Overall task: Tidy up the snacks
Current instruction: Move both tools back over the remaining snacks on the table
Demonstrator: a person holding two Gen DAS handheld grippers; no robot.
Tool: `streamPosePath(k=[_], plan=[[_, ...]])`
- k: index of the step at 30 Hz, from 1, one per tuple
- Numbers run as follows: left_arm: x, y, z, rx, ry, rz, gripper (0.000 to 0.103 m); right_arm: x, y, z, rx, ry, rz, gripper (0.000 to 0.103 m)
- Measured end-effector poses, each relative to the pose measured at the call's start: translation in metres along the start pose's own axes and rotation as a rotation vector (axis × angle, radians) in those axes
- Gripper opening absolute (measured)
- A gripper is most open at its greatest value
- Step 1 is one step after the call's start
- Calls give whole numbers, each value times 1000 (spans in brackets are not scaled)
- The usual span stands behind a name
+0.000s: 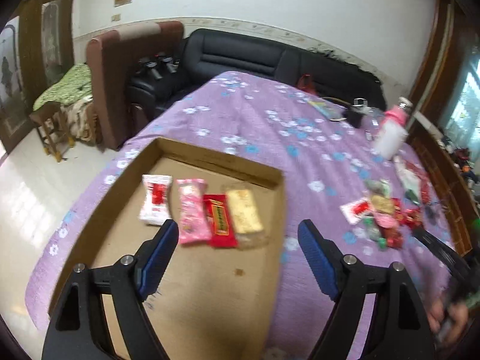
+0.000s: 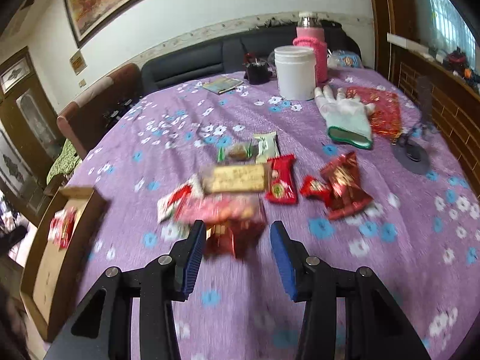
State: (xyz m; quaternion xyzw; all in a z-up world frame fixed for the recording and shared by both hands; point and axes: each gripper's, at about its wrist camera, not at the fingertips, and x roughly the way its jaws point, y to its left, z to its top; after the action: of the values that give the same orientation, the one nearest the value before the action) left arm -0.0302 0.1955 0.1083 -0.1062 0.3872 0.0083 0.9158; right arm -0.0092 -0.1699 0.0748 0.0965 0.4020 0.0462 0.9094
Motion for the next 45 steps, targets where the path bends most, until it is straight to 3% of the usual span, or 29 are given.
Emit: streamPosePath(k=[6, 10, 13, 18, 23, 26, 29, 31, 36, 41, 45], plan=[[-5, -33, -15, 57, 58, -110, 82, 58, 6, 24, 13, 89, -45, 47], [-9, -54, -19, 116, 60, -135, 82, 57, 13, 3, -5, 195, 173, 47], [-9, -68, -18, 157, 55, -149, 82, 34, 15, -11, -46, 161, 273, 47], [6, -87, -19, 180, 90, -145, 82, 25, 6, -17, -66, 62, 189, 56], [20, -98, -24, 174, 126, -149, 82, 37, 6, -26, -73, 129, 235, 56], [31, -107, -25, 167, 152, -162, 82, 29, 17, -29, -128, 151, 276, 39], [42, -118, -24, 166, 180, -177, 82, 22, 24, -36, -186, 181, 305, 37], [49, -126, -22, 168, 193, -185, 82, 18, 27, -39, -216, 175, 254, 36], [80, -156, -9, 179, 237, -218, 81, 16, -12, -28, -93, 140, 115, 37], [123, -212, 1, 359, 257, -221, 81, 23, -65, -20, 162, 162, 193, 37], [149, -248, 11, 491, 239, -195, 81, 25, -76, -17, 211, 152, 177, 37]])
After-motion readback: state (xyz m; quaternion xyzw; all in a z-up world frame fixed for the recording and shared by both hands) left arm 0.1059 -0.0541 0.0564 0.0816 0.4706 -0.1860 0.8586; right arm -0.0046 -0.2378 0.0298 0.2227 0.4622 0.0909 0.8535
